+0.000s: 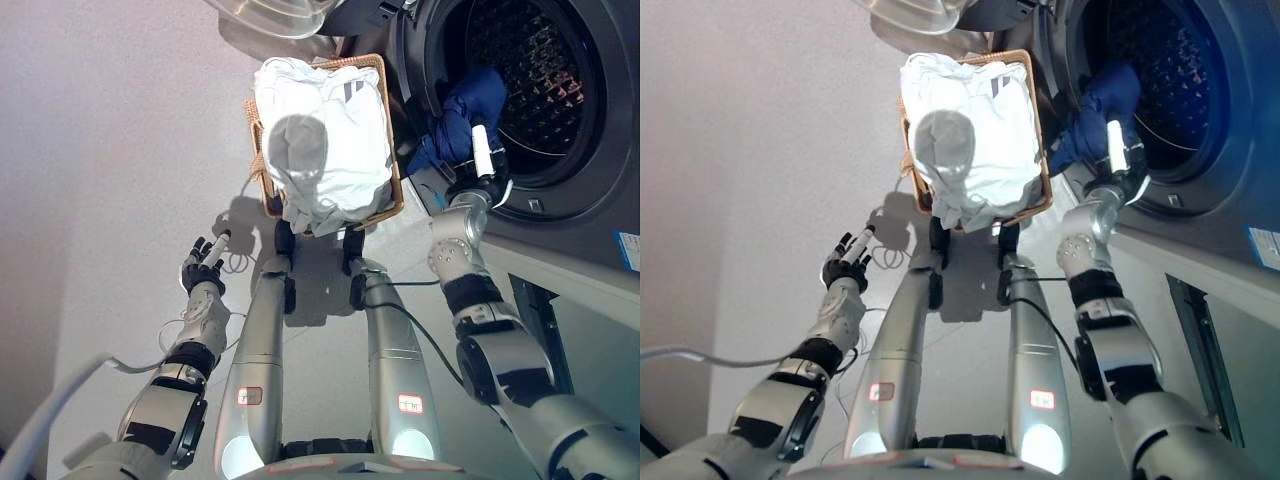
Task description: Put the clothes in the basket into the washing machine.
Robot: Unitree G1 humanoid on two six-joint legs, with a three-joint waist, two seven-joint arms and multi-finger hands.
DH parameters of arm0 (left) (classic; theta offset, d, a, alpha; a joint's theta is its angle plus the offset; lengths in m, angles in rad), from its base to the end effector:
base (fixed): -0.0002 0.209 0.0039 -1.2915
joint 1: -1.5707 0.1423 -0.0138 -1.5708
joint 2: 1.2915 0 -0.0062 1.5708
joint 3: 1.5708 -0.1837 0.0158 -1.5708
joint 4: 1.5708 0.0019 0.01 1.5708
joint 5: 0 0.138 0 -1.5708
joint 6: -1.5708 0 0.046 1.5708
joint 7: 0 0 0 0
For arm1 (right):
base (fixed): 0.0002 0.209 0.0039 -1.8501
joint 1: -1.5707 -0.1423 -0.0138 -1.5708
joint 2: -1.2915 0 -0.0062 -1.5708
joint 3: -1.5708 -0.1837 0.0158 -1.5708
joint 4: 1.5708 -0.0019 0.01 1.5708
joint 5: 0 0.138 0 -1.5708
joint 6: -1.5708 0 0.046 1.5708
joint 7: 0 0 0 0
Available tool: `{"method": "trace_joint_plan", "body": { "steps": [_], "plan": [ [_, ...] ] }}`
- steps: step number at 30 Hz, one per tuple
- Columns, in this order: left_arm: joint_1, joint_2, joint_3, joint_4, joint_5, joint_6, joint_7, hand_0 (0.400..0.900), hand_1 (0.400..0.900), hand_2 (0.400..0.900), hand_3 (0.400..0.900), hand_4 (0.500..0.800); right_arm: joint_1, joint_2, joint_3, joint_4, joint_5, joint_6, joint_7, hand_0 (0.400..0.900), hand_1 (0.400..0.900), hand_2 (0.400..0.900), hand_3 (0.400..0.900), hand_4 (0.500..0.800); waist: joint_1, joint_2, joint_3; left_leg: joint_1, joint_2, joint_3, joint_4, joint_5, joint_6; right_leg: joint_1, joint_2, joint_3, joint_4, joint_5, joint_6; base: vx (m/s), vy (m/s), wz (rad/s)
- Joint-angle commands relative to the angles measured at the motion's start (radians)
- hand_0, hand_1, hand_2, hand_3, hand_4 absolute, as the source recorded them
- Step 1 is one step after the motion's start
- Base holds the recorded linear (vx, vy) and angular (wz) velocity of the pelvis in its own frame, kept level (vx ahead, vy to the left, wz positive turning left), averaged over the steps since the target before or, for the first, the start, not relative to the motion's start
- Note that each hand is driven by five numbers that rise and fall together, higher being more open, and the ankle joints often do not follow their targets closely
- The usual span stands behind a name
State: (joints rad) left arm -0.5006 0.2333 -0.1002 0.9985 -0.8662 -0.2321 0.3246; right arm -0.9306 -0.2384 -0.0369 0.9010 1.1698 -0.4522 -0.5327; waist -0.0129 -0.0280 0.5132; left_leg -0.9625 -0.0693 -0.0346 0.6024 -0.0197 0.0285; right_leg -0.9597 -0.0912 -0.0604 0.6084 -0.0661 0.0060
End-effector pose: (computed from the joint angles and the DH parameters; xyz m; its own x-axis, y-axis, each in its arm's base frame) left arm 0.2720 0.1969 -0.0003 0.7995 0.4243 -0.4251 -0.5736 0.7493 -0.3310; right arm 0.3514 -0.1824 0.1537 0.7896 -0.5893 -0.1711 0.4301 0.3325 0.8393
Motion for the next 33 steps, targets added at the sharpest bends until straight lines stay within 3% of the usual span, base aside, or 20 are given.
{"method": "trace_joint_plan", "body": {
  "steps": [1, 4, 5, 6, 12, 19, 26, 33],
  "plan": [
    [0.058, -0.008, -0.019, 0.039, -0.03, -0.005, 0.008, 0.9, 0.9, 0.9, 0.9, 0.8, -0.157, -0.13, -0.103, 0.021, 0.096, -0.144, 0.037, 0.4, 0.4, 0.4, 0.4, 0.5, 0.035, 0.068, -0.055, 0.032, -0.022, -0.02, -0.098, -0.043, -0.05, 0.013, 0.016, 0.022, 0.017, -0.07, 0.046, 0.0, -0.002, 0.03],
    [0.069, -0.008, -0.043, 0.027, -0.024, -0.007, -0.006, 0.9, 0.9, 0.9, 0.9, 0.8, -0.248, -0.219, -0.129, 0.157, 0.141, -0.109, 0.04, 0.42, 0.42, 0.42, 0.42, 0.512, 0.058, 0.086, -0.064, 0.034, -0.024, -0.015, -0.101, -0.042, -0.049, 0.014, 0.011, 0.023, 0.019, -0.07, 0.047, 0.0, -0.001, 0.03],
    [0.073, -0.011, -0.051, 0.025, -0.026, -0.009, -0.012, 0.9, 0.9, 0.9, 0.9, 0.8, -0.27, -0.251, -0.126, 0.193, 0.157, -0.094, 0.052, 0.82, 0.82, 0.82, 0.82, 0.752, 0.067, 0.092, -0.067, 0.034, -0.025, -0.013, -0.103, -0.042, -0.048, 0.013, 0.009, 0.023, 0.019, -0.071, 0.048, 0.0, 0.0, 0.0],
    [0.077, -0.013, -0.057, 0.021, -0.026, -0.012, -0.016, 0.9, 0.9, 0.9, 0.9, 0.8, -0.282, -0.277, -0.12, 0.211, 0.163, -0.084, 0.062, 0.9, 0.9, 0.9, 0.9, 0.8, 0.073, 0.096, -0.07, 0.035, -0.026, -0.012, -0.103, -0.041, -0.046, 0.013, 0.009, 0.024, 0.02, -0.07, 0.049, 0.0, 0.0, 0.0],
    [0.102, -0.028, -0.079, 0.025, -0.017, -0.016, -0.022, 0.9, 0.9, 0.9, 0.9, 0.8, -0.296, -0.359, -0.095, 0.267, 0.17, -0.067, 0.088, 0.9, 0.9, 0.9, 0.9, 0.8, 0.094, 0.108, -0.09, 0.035, -0.028, -0.01, -0.101, -0.042, -0.041, 0.011, 0.005, 0.024, 0.024, -0.071, 0.053, 0.0, 0.0, 0.0],
    [0.102, -0.048, -0.084, 0.042, -0.017, -0.007, -0.017, 0.9, 0.9, 0.9, 0.9, 0.8, -0.248, -0.309, -0.088, 0.257, 0.179, -0.074, 0.109, 0.9, 0.9, 0.9, 0.9, 0.8, 0.092, 0.112, -0.1, 0.06, -0.028, -0.006, -0.127, -0.036, -0.039, 0.033, 0.008, 0.022, 0.001, -0.065, 0.055, 0.0, 0.001, -0.02],
    [0.101, -0.062, -0.065, 0.057, -0.007, 0.005, -0.014, 0.9, 0.9, 0.9, 0.9, 0.8, -0.108, -0.168, -0.039, 0.174, 0.079, -0.056, 0.114, 0.9, 0.9, 0.9, 0.9, 0.8, 0.073, 0.106, -0.099, 0.12, -0.023, 0.002, -0.157, -0.033, -0.036, 0.087, 0.013, 0.023, -0.029, -0.053, 0.055, 0.0, 0.011, -0.05],
    [0.131, -0.073, -0.014, 0.11, 0.039, 0.033, -0.039, 0.9, 0.9, 0.9, 0.9, 0.8, 0.22, 0.002, 0.062, -0.01, -0.146, 0.003, 0.149, 0.9, 0.9, 0.9, 0.9, 0.8, 0.037, 0.077, -0.098, 0.281, -0.018, 0.002, -0.221, -0.033, -0.035, 0.253, 0.028, 0.019, -0.124, -0.032, 0.058, 0.04, 0.017, -0.09]
  ]
}}
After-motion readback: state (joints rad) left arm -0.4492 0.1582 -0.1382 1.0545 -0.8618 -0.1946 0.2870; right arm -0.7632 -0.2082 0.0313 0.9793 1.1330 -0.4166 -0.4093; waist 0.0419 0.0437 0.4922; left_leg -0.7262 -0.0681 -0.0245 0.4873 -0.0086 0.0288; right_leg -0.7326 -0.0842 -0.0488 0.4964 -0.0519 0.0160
